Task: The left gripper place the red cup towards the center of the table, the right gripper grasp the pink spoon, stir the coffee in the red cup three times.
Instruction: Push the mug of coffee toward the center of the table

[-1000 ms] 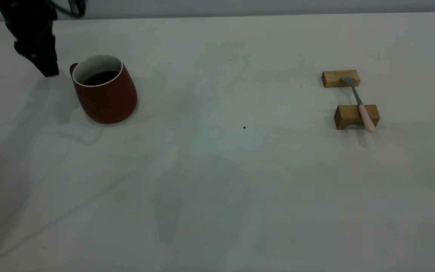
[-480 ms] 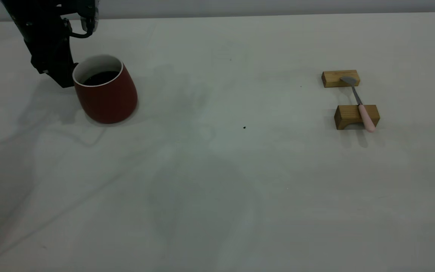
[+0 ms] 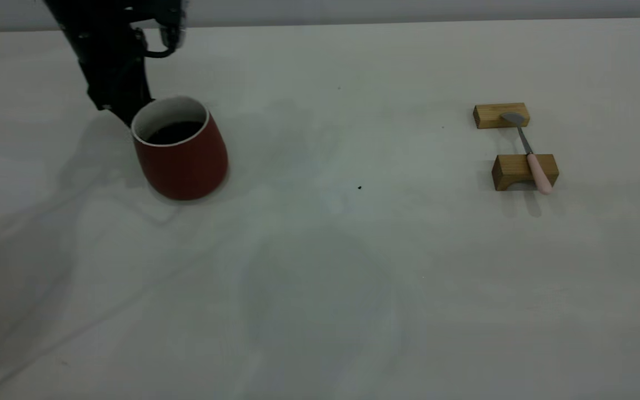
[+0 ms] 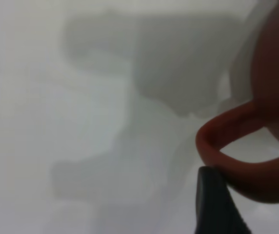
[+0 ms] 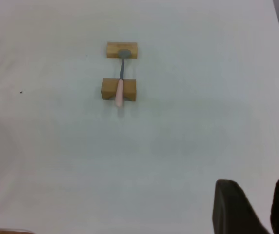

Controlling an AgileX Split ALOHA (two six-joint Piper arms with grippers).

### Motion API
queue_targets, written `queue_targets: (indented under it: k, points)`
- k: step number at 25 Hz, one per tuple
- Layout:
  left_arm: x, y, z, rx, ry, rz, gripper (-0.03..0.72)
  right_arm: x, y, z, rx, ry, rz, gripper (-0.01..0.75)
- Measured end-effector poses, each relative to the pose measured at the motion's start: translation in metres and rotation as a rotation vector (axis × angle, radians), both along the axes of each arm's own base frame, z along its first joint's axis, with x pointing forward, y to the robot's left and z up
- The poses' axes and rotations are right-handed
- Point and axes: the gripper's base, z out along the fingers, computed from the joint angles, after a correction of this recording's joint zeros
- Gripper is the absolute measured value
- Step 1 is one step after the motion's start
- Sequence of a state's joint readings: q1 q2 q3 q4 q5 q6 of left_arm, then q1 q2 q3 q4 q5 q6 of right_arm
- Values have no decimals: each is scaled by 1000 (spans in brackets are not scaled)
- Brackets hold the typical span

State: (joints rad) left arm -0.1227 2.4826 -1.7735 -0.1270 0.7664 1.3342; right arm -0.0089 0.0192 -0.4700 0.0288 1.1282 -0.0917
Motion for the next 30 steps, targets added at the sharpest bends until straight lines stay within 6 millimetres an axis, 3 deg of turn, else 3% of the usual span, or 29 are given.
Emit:
queue_targets:
  k: [7, 13, 19, 30]
  points:
    - [-4, -22, 0, 0, 13, 10, 434, 0, 0, 0, 0, 0, 0, 238]
    - [-9, -14, 1, 85, 65, 50, 434, 0, 0, 0, 0, 0, 0, 238]
    - [-18, -8, 22, 160, 155, 75, 430, 0, 0, 0, 0, 0, 0, 238]
    - [-31, -18, 26, 52, 301, 134, 426, 0, 0, 0, 0, 0, 0, 238]
